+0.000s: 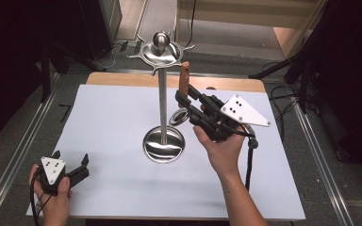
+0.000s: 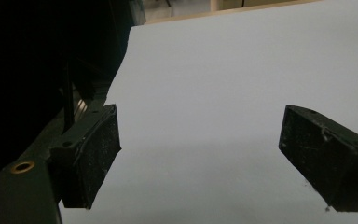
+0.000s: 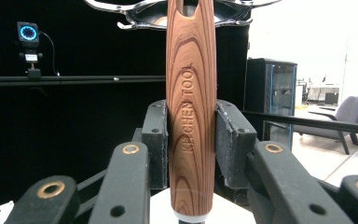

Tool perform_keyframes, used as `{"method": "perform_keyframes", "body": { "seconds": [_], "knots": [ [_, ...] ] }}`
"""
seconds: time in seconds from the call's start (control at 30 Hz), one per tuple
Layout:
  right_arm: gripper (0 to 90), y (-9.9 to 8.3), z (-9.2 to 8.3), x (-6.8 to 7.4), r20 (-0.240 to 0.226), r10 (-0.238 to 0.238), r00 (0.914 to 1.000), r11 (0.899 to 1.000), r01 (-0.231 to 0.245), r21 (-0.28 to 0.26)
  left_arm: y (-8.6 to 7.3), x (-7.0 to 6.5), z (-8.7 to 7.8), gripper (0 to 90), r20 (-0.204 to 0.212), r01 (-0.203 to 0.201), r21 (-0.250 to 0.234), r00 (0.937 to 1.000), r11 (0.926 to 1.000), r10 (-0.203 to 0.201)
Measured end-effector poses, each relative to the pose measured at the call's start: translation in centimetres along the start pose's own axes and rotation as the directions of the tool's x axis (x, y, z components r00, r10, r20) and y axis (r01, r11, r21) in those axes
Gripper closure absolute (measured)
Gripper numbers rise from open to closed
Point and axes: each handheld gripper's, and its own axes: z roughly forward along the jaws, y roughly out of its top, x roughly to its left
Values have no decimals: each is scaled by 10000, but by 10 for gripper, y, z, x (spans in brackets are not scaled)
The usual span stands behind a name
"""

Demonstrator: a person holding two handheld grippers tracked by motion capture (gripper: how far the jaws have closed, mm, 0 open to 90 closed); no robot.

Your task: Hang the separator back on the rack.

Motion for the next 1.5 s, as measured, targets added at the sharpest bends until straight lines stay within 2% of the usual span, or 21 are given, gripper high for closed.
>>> {"method": "perform_keyframes", "body": {
  "seconds": [0.07,0.1,0.13,0.3,0.37,0.4,0.5,0.53,0.57,0.63,0.7,0.77,0.8,0.83,0.87,0.93,1.0,1.13,1.23,1.33,1.5],
  "knots": [
    [557,-2,1,-1,120,-26,9999,10000,26,39,0,0,0,135,-8,-16,-11,10000,10000,16],
    [557,-2,1,-1,120,-26,9999,10000,26,39,0,0,0,135,-8,-16,-11,10000,10000,16],
    [485,-3,1,-1,208,-91,9997,9999,88,145,0,0,0,135,-11,-10,-8,10000,10000,10],
    [399,-5,-1,1,233,-392,9990,9980,380,513,0,0,0,135,-5,-1,-22,10000,10000,1],
    [362,-8,-3,1,379,-397,9985,9991,392,131,0,0,0,135,-7,-2,-13,10000,10000,2],
    [344,-10,-5,1,552,-472,9974,9988,463,168,0,0,0,135,-17,-4,-22,10000,10000,4],
    [270,-13,-8,0,1000,-895,9909,9930,811,857,0,0,0,136,-28,0,-35,10000,10000,0],
    [267,-15,-10,-1,1144,-1067,9877,9913,968,890,0,0,0,136,-27,2,-38,10000,10000,-3],
    [259,-19,-14,-1,1379,-1037,9850,9868,846,1378,0,0,0,136,-28,19,-33,10000,10000,-20],
    [226,-22,-17,-2,1465,-1028,9839,9842,793,1583,0,0,0,136,-19,-13,-11,10000,10000,13],
    [157,-29,-24,-7,1914,-826,9780,9796,445,1958,0,0,0,136,-11,-67,20,10000,10000,67],
    [145,-31,-26,-8,1941,-798,9777,9772,383,2088,0,0,0,136,-29,-50,39,10000,10000,50],
    [128,-37,-31,-11,2103,-923,9733,9715,417,2333,0,0,1,136,-19,-8,30,10000,10000,8],
    [128,-37,-31,-11,2103,-923,9733,9715,417,2333,0,0,1,136,-19,-8,30,10000,10000,8],
    [115,-43,-37,-12,2415,-1097,9642,9674,479,2485,0,0,1,136,-33,-36,64,10000,10000,37],
    [92,-46,-40,-14,2391,-1168,9639,9665,549,2507,0,0,1,136,-44,-66,108,10000,9999,66],
    [22,-53,-45,-18,2410,-1078,9645,9603,383,2763,0,-1,1,136,-38,-93,67,9999,9999,93],
    [0,-61,-53,-22,2555,-1057,9610,9564,279,2906,0,0,0,136,-10,57,-14,10000,10000,-57],
    [0,-66,-58,-25,2588,-1071,9600,9533,251,3011,-1,-1,-1,137,-37,-44,-66,10000,10000,43],
    [0,-76,-68,-31,2695,-1191,9556,9452,260,3254,0,0,1,138,10,-22,57,10000,10000,22],
    [0,-85,-82,-38,2965,-1107,9486,9412,42,3379,0,0,0,137,43,-13,50,10000,10000,13]
  ]
}}
